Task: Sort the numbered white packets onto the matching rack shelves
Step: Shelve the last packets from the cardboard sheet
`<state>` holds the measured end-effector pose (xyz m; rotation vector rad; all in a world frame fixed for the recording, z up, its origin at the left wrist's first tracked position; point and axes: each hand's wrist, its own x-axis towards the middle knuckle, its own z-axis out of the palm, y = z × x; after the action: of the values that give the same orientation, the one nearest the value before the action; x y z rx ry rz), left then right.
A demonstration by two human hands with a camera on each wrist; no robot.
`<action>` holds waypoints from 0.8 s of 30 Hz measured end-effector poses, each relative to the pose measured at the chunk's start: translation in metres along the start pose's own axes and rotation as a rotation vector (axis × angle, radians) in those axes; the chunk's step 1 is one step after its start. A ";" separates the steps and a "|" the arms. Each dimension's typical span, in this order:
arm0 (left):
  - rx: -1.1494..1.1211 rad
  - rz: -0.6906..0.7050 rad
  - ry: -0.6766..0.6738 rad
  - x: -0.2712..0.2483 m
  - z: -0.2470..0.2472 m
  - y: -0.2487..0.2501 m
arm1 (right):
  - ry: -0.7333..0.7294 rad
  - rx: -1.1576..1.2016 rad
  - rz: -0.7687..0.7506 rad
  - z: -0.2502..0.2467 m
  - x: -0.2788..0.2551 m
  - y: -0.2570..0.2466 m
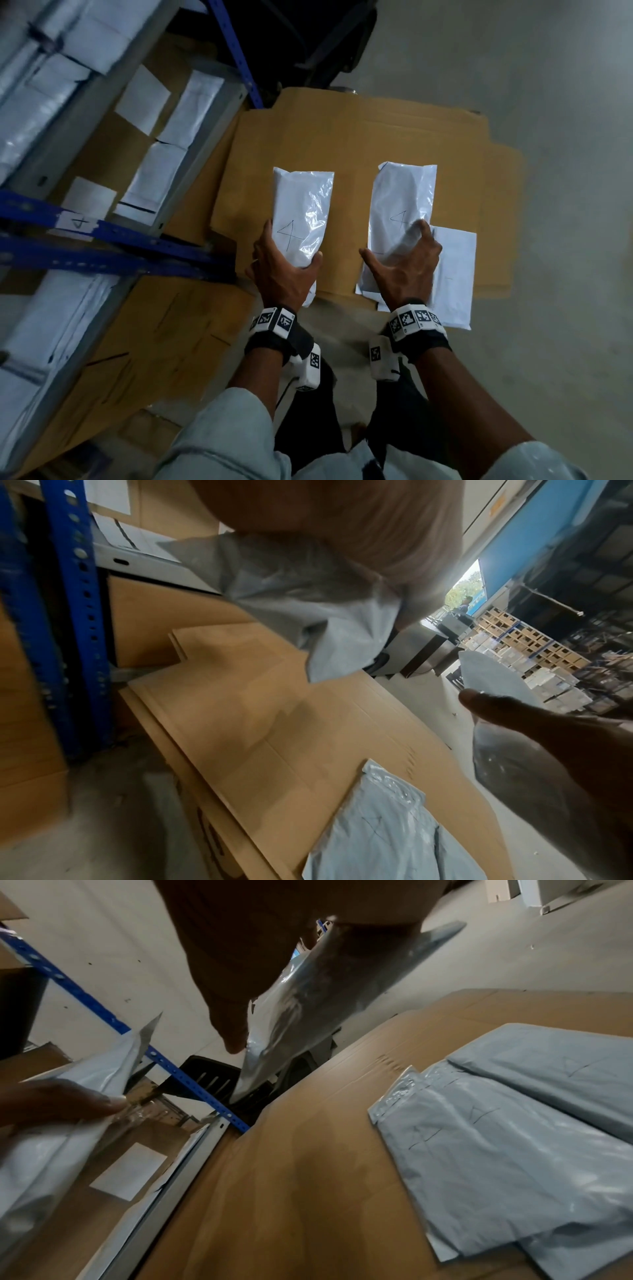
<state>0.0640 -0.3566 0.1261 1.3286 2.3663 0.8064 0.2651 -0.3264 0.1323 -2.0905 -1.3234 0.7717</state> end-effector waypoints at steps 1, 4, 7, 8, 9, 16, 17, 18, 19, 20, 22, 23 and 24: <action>-0.005 -0.011 0.000 0.004 -0.010 -0.008 | 0.004 -0.005 -0.012 0.005 -0.008 -0.007; -0.034 -0.022 0.024 0.011 -0.041 -0.028 | 0.019 0.014 -0.028 0.016 -0.035 -0.029; -0.050 -0.037 0.057 0.017 -0.069 -0.043 | 0.001 0.045 -0.037 0.025 -0.057 -0.050; -0.054 -0.057 0.057 0.018 -0.077 -0.047 | -0.014 0.042 -0.049 0.027 -0.062 -0.056; -0.065 -0.079 0.050 0.019 -0.083 -0.049 | -0.026 0.036 -0.064 0.029 -0.064 -0.061; -0.013 -0.062 0.048 0.045 -0.102 -0.054 | -0.025 0.119 -0.105 0.068 -0.038 -0.094; -0.019 -0.081 0.031 0.054 -0.102 -0.057 | -0.043 0.131 -0.113 0.076 -0.032 -0.098; -0.020 -0.110 0.010 0.062 -0.100 -0.060 | -0.056 0.136 -0.122 0.085 -0.026 -0.102; -0.015 -0.140 -0.009 0.069 -0.098 -0.064 | -0.066 0.138 -0.125 0.092 -0.019 -0.106; -0.014 -0.165 -0.024 0.077 -0.096 -0.068 | -0.074 0.147 -0.116 0.097 -0.014 -0.109; -0.020 -0.194 -0.028 0.096 -0.092 -0.073 | -0.091 0.165 -0.112 0.108 0.000 -0.121; -0.013 -0.199 -0.020 0.107 -0.092 -0.074 | -0.098 0.167 -0.115 0.114 0.006 -0.125; -0.001 -0.200 -0.003 0.119 -0.091 -0.075 | -0.112 0.172 -0.112 0.119 0.012 -0.128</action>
<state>-0.0963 -0.3155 0.1536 1.0690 2.4472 0.7454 0.1070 -0.2518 0.1379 -1.8468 -1.3691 0.9303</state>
